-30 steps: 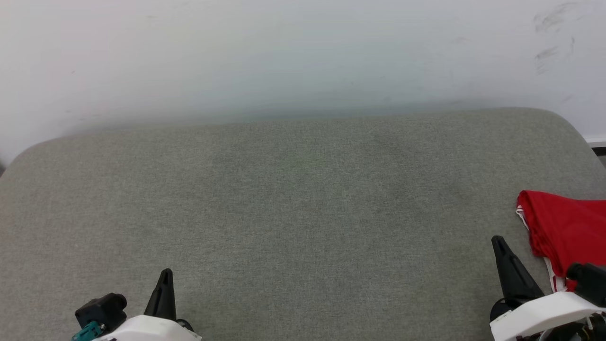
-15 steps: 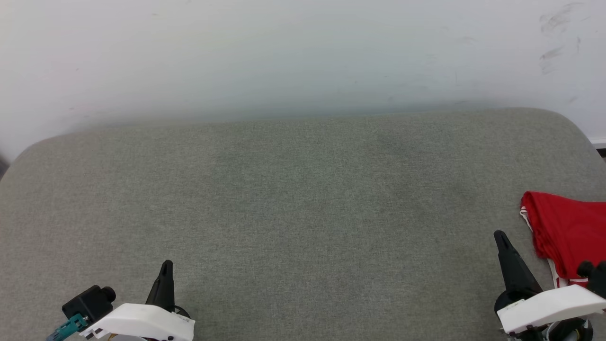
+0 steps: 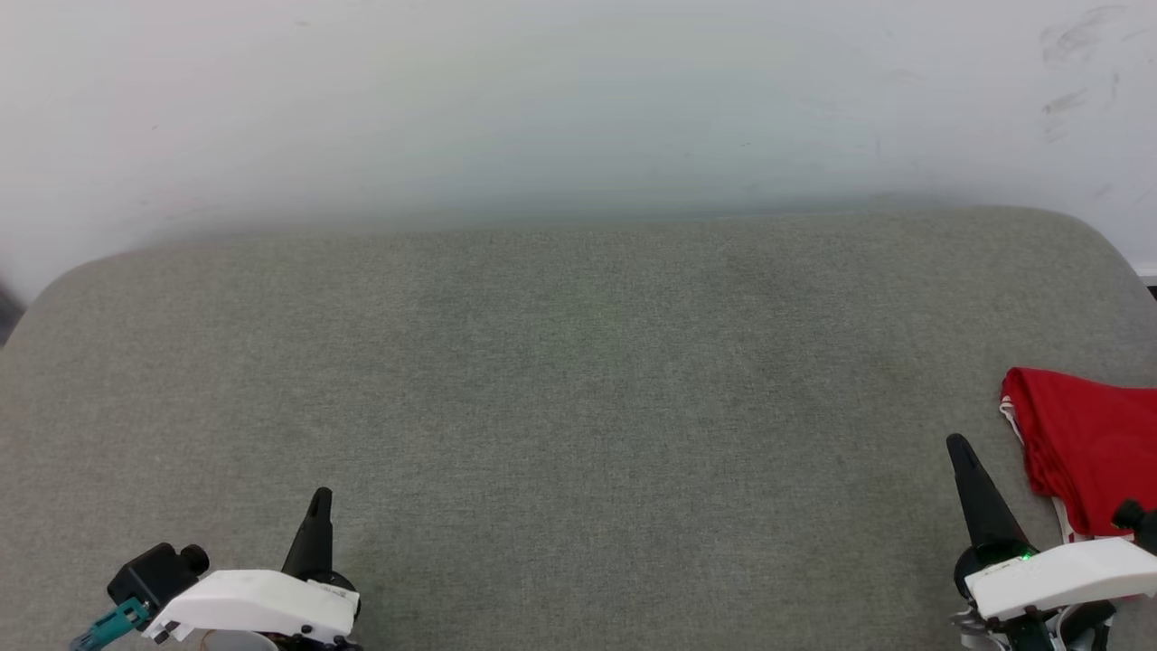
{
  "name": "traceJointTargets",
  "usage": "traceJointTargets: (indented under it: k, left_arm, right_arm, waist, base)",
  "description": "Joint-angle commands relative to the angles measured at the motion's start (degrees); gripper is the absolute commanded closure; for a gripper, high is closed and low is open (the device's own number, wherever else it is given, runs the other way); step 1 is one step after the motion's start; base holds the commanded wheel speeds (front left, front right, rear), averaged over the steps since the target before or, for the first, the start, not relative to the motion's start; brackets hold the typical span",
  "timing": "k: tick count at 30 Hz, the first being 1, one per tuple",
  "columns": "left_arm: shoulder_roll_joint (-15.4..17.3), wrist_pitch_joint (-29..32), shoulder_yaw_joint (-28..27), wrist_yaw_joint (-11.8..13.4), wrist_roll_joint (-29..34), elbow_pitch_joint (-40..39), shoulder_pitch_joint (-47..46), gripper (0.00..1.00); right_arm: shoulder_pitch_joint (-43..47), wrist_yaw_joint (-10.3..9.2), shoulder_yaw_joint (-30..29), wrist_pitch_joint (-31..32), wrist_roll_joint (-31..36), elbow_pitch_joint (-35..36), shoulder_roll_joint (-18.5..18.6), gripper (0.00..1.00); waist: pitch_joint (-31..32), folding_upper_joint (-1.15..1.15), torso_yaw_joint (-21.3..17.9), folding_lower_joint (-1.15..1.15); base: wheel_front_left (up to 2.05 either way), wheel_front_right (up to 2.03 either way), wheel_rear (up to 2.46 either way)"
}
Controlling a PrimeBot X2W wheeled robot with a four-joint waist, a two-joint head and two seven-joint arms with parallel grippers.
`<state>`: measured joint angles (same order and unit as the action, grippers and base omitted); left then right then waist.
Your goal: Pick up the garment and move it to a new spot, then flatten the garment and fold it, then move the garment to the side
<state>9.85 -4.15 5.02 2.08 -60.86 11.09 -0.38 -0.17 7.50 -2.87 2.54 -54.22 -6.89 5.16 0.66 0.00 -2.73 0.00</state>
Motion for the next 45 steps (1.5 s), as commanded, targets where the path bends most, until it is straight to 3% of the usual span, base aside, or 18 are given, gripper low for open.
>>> traceJointTargets:
  k: [1,45]
  left_arm:
    - [-0.2,0.4,-0.8,-0.6,-1.5,-0.4,-1.6,1.00]
    - [-4.6,7.3,-8.0,-7.4,-23.9,2.0,-5.0,1.00]
  right_arm:
    - [-1.9,0.00,-0.3,0.1,-1.8,0.2,-0.1,1.00]
    - [-5.1,0.00,-2.6,2.8,-28.4,-5.2,-1.6,1.00]
  waist:
    - [0.0,0.00,0.1,0.00]
    - [-0.6,0.00,1.8,0.00]
  base:
    - [0.00,0.00,0.00]
    - [0.00,0.00,0.00]
